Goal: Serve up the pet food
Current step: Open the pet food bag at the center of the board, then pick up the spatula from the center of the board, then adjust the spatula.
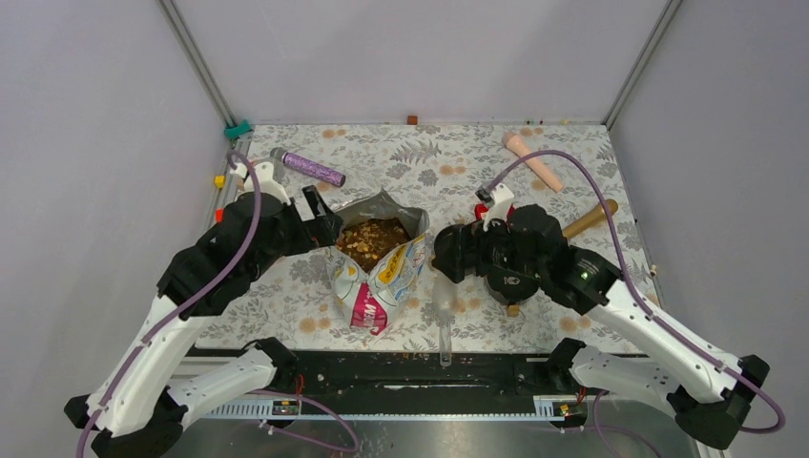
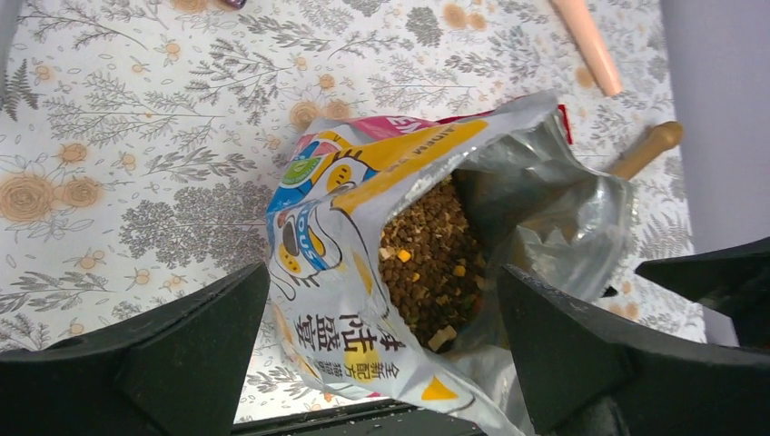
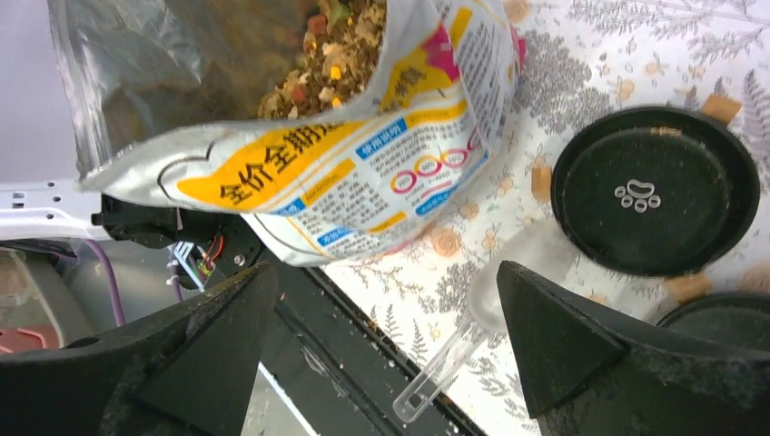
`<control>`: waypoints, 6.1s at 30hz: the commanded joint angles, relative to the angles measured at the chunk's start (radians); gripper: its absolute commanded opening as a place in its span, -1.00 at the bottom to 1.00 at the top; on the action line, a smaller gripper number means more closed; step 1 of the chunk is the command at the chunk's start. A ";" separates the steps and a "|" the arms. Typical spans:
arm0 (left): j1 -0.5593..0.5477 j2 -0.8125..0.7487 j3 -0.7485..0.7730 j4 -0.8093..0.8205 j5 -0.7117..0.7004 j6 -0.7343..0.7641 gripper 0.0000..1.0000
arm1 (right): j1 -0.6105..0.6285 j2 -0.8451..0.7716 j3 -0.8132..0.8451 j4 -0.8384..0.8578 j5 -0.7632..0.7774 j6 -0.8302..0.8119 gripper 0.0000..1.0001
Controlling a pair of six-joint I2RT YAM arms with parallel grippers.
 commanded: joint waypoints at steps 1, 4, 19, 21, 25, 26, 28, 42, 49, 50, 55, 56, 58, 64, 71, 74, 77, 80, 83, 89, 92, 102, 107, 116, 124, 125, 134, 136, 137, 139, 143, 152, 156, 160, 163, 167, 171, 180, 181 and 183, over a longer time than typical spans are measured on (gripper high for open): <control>0.004 -0.067 -0.016 0.049 0.063 0.010 0.97 | -0.006 -0.083 -0.063 -0.024 0.031 0.078 0.99; 0.005 -0.155 -0.084 0.049 0.070 0.003 0.97 | -0.005 -0.094 -0.094 -0.151 0.106 0.123 0.99; 0.004 -0.538 -0.334 -0.162 -0.057 -0.231 0.97 | 0.203 0.105 -0.271 -0.125 0.331 0.374 0.99; 0.004 -0.537 -0.338 -0.179 -0.058 -0.243 0.97 | 0.228 0.153 -0.283 -0.087 0.364 0.417 0.99; 0.004 -0.534 -0.365 -0.181 -0.049 -0.261 0.97 | 0.240 0.241 -0.303 0.025 0.405 0.454 0.99; 0.004 -0.534 -0.371 -0.177 -0.043 -0.263 0.98 | 0.241 0.262 -0.303 0.050 0.429 0.456 0.99; 0.005 -0.536 -0.385 -0.166 -0.026 -0.266 0.98 | 0.241 0.312 -0.282 0.062 0.474 0.446 0.98; 0.005 -0.588 -0.435 -0.163 -0.020 -0.291 0.98 | 0.295 0.613 -0.173 0.057 0.577 0.462 0.93; 0.004 -0.607 -0.449 -0.163 -0.019 -0.294 0.97 | 0.319 0.650 -0.202 0.079 0.586 0.499 0.60; 0.005 -0.610 -0.453 -0.164 -0.020 -0.297 0.97 | 0.318 0.647 -0.223 0.102 0.584 0.507 0.55; 0.004 -0.616 -0.458 -0.164 -0.011 -0.298 0.97 | 0.318 0.648 -0.261 0.126 0.595 0.537 0.25; 0.005 -0.616 -0.457 -0.162 -0.008 -0.298 0.98 | 0.318 0.647 -0.258 0.124 0.595 0.535 0.20; 0.004 -0.621 -0.450 -0.164 -0.005 -0.291 0.97 | 0.319 0.636 -0.254 0.122 0.593 0.522 0.09; 0.004 -0.640 -0.418 -0.163 0.012 -0.283 0.97 | 0.318 0.497 -0.259 0.087 0.591 0.497 0.01; 0.004 -0.668 -0.405 -0.116 0.073 -0.256 0.97 | 0.313 0.183 -0.282 0.092 0.497 0.355 0.01; 0.004 -0.678 -0.408 -0.049 0.135 -0.233 0.98 | 0.294 0.034 -0.298 0.095 0.412 0.314 -0.04; 0.004 -0.667 -0.412 0.033 0.203 -0.200 0.97 | 0.243 -0.081 -0.317 0.097 0.299 0.316 -0.04; 0.004 -0.632 -0.408 0.143 0.278 -0.157 0.98 | 0.152 -0.172 -0.319 0.106 0.094 0.325 -0.04; 0.004 -0.553 -0.387 0.230 0.356 -0.110 0.98 | 0.074 -0.231 -0.293 0.140 -0.105 0.337 -0.03; 0.004 -0.380 -0.297 0.347 0.493 -0.006 0.97 | 0.019 -0.204 -0.148 0.175 -0.476 0.388 -0.02; 0.004 -0.350 -0.295 0.440 0.593 0.030 0.98 | 0.018 -0.194 -0.131 0.301 -0.608 0.491 -0.02; 0.003 -0.307 -0.360 0.603 0.793 0.151 0.97 | 0.015 -0.089 -0.094 0.557 -0.730 0.781 0.00; 0.002 -0.284 -0.381 0.678 0.859 0.183 0.95 | 0.015 -0.058 -0.109 0.671 -0.773 0.905 0.00; -0.015 -0.241 -0.439 0.901 1.027 0.187 0.95 | 0.015 0.033 -0.169 0.950 -0.812 1.129 -0.03; -0.105 -0.156 -0.413 0.922 0.991 0.218 0.76 | 0.016 0.086 -0.148 0.994 -0.818 1.153 -0.05; -0.115 -0.149 -0.411 0.923 0.985 0.221 0.70 | 0.017 0.091 -0.149 1.008 -0.823 1.161 -0.06; -0.167 -0.121 -0.435 1.018 0.944 0.184 -0.28 | 0.017 0.091 -0.184 0.993 -0.817 1.143 -0.06; -0.172 -0.130 -0.450 1.034 0.909 0.167 -0.70 | 0.017 0.089 -0.190 0.976 -0.816 1.127 -0.05; -0.173 -0.136 -0.458 1.040 0.888 0.151 -0.92 | 0.017 0.088 -0.189 0.960 -0.816 1.110 -0.01; -0.174 -0.151 -0.474 1.054 0.857 0.127 -1.00 | 0.015 0.085 -0.180 0.912 -0.813 1.066 0.19; -0.177 -0.192 -0.498 1.059 0.823 0.076 -1.00 | 0.015 0.067 -0.150 0.760 -0.766 0.939 0.95; -0.181 -0.303 -0.583 1.023 0.630 -0.071 -1.00 | -0.036 -0.148 -0.234 0.631 -0.456 0.696 0.99; -0.181 -0.305 -0.555 1.010 0.569 -0.159 -1.00 | -0.037 -0.332 -0.233 0.393 -0.168 0.564 0.99; -0.181 -0.307 -0.508 0.952 0.441 -0.236 -1.00 | -0.037 -0.516 -0.311 0.366 0.054 0.468 0.99; -0.181 -0.316 -0.471 0.869 0.267 -0.285 -1.00 | -0.037 -0.580 -0.297 0.291 0.059 0.404 0.99; -0.181 -0.320 -0.440 0.816 0.184 -0.339 -1.00 | -0.037 -0.576 -0.333 0.316 0.010 0.420 0.99; -0.182 -0.304 -0.395 0.725 0.129 -0.397 -1.00 | -0.037 -0.515 -0.353 0.479 -0.096 0.445 0.97; -0.182 -0.261 -0.393 0.691 0.118 -0.475 -1.00 | -0.037 -0.340 -0.333 0.680 -0.185 0.539 0.97; -0.182 -0.255 -0.395 0.692 0.123 -0.482 -1.00 | -0.037 -0.322 -0.328 0.693 -0.185 0.551 0.95; -0.181 -0.246 -0.393 0.688 0.124 -0.493 -1.00 | -0.037 -0.289 -0.310 0.713 -0.206 0.569 0.87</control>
